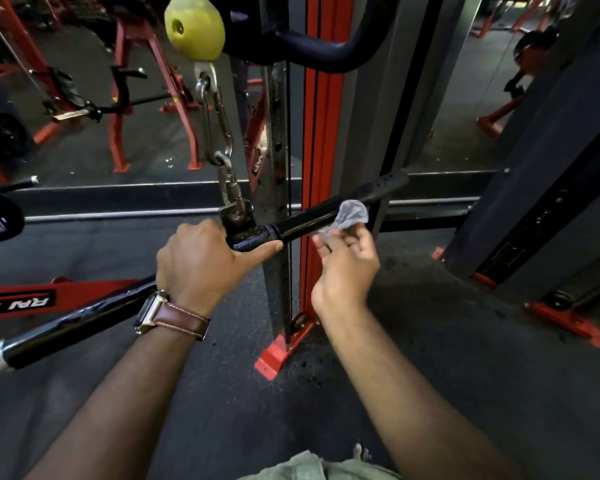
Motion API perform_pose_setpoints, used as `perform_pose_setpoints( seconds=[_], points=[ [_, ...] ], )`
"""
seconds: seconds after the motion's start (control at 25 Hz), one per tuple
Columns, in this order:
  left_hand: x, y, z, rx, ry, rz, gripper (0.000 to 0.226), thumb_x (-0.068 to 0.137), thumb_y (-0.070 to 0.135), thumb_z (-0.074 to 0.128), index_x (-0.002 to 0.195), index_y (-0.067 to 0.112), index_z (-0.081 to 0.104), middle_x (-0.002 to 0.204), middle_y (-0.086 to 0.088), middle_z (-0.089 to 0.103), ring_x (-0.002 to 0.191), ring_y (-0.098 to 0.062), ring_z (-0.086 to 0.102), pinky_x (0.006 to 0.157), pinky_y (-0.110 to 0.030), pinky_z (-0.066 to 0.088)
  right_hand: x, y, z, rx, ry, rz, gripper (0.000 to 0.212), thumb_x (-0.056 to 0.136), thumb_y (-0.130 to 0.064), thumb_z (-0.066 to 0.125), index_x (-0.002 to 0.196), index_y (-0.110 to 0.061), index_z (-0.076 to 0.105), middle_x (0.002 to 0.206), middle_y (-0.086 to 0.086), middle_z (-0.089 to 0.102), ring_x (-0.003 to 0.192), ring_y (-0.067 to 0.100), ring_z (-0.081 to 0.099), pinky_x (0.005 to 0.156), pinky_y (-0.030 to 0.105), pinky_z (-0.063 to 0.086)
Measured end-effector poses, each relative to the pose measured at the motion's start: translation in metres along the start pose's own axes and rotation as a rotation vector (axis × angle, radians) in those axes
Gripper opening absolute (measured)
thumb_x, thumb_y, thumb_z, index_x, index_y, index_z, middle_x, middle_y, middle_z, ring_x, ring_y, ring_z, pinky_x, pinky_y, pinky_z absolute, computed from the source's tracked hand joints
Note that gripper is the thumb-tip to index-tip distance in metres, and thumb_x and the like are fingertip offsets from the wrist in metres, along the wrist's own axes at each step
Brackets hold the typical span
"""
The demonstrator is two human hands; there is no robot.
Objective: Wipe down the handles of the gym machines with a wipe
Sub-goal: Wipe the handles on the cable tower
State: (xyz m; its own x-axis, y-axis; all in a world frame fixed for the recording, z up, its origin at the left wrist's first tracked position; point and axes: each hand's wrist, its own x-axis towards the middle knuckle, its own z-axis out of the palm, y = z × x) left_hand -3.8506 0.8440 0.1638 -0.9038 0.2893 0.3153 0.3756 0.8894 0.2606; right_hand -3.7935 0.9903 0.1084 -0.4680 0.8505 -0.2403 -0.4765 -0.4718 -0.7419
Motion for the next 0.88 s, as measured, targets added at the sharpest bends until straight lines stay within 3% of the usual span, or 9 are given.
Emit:
perform_pose_setpoints(
  seconds=[0.08, 0.16, 0.24, 0.36, 0.48, 0.56, 0.72, 0.8, 0.88],
  points=[
    [-0.002, 0.005, -0.001, -0.028, -0.012, -0.015, 0.086, 0.052, 0.099, 0.048, 0.074, 0.017, 0.065, 0.065, -0.001, 0.057, 0.065, -0.025, 0.053, 0.055, -0.029, 0.038, 0.026, -0.017, 0.005, 0.236, 0.018, 0.319, 0.025, 0.096, 0.011, 0.047, 0.109, -0.004, 0.062, 0.099, 0.014, 0.068, 0.092, 0.025, 0.068, 0.088, 0.038, 0.057],
    [-0.001, 0.010, 0.003, -0.091, -0.027, -0.026, 0.087, 0.051, 0.100, 0.048, 0.076, 0.019, 0.065, 0.064, 0.002, 0.057, 0.062, -0.019, 0.051, 0.051, -0.026, 0.036, 0.041, -0.022, 0.009, 0.359, -0.111, 0.486, 0.028, 0.096, 0.009, 0.038, 0.102, -0.006, 0.060, 0.089, 0.012, 0.070, 0.085, 0.022, 0.066, 0.081, 0.034, 0.057],
    [-0.001, 0.017, 0.006, -0.158, -0.036, -0.043, 0.092, 0.045, 0.105, 0.043, 0.075, 0.022, 0.067, 0.065, 0.005, 0.061, 0.061, -0.017, 0.057, 0.049, -0.025, 0.039, 0.033, -0.010, 0.013, 0.222, -0.317, 0.518, 0.030, 0.095, 0.006, 0.039, 0.096, -0.011, 0.063, 0.082, 0.006, 0.072, 0.076, 0.016, 0.068, 0.070, 0.027, 0.057],
    [-0.002, 0.025, 0.008, -0.191, -0.051, -0.062, 0.091, 0.042, 0.104, 0.045, 0.070, 0.021, 0.065, 0.063, 0.005, 0.061, 0.060, -0.018, 0.059, 0.050, -0.027, 0.044, 0.028, -0.005, 0.015, 0.146, -0.546, 0.529, 0.024, 0.085, 0.004, 0.052, 0.082, -0.013, 0.069, 0.086, 0.006, 0.069, 0.076, 0.016, 0.068, 0.073, 0.027, 0.057],
    [-0.002, 0.028, 0.008, -0.159, -0.059, -0.061, 0.086, 0.045, 0.102, 0.049, 0.061, 0.018, 0.059, 0.056, 0.003, 0.058, 0.056, -0.019, 0.060, 0.051, -0.029, 0.051, 0.079, -0.031, 0.005, 0.392, -0.494, 0.513, 0.017, 0.090, -0.006, 0.053, 0.080, -0.009, 0.066, 0.079, 0.008, 0.066, 0.067, 0.016, 0.068, 0.066, 0.026, 0.059],
    [0.000, 0.028, 0.009, -0.155, -0.064, -0.075, 0.086, 0.046, 0.103, 0.050, 0.062, 0.019, 0.060, 0.056, 0.003, 0.059, 0.056, -0.019, 0.060, 0.052, -0.030, 0.052, 0.086, -0.038, 0.005, 0.478, -0.536, 0.526, 0.016, 0.094, -0.009, 0.055, 0.081, -0.014, 0.063, 0.079, 0.002, 0.063, 0.070, 0.011, 0.064, 0.074, 0.019, 0.054],
    [0.003, 0.032, 0.010, -0.190, -0.046, -0.078, 0.084, 0.046, 0.103, 0.049, 0.062, 0.022, 0.060, 0.056, 0.005, 0.060, 0.054, -0.018, 0.061, 0.051, -0.031, 0.053, 0.061, -0.019, 0.017, 0.174, -0.553, 0.481, 0.034, 0.099, -0.007, 0.049, 0.071, -0.022, 0.061, 0.071, -0.004, 0.059, 0.075, 0.010, 0.057, 0.076, 0.021, 0.054],
    [0.004, 0.035, 0.011, -0.182, -0.051, -0.084, 0.077, 0.049, 0.097, 0.056, 0.059, 0.020, 0.059, 0.053, 0.004, 0.058, 0.051, -0.016, 0.058, 0.048, -0.027, 0.048, 0.077, -0.026, 0.017, 0.217, -0.504, 0.549, 0.025, 0.098, -0.015, 0.054, 0.077, -0.016, 0.067, 0.075, 0.001, 0.064, 0.074, 0.012, 0.062, 0.072, 0.025, 0.058],
    [0.005, 0.037, 0.010, -0.171, -0.060, -0.097, 0.076, 0.048, 0.096, 0.056, 0.057, 0.020, 0.057, 0.051, 0.003, 0.056, 0.050, -0.016, 0.057, 0.047, -0.025, 0.044, 0.089, -0.034, 0.017, 0.332, -0.434, 0.552, 0.014, 0.094, -0.010, 0.059, 0.085, -0.015, 0.069, 0.082, 0.002, 0.067, 0.068, 0.012, 0.066, 0.065, 0.025, 0.059]
  ],
)
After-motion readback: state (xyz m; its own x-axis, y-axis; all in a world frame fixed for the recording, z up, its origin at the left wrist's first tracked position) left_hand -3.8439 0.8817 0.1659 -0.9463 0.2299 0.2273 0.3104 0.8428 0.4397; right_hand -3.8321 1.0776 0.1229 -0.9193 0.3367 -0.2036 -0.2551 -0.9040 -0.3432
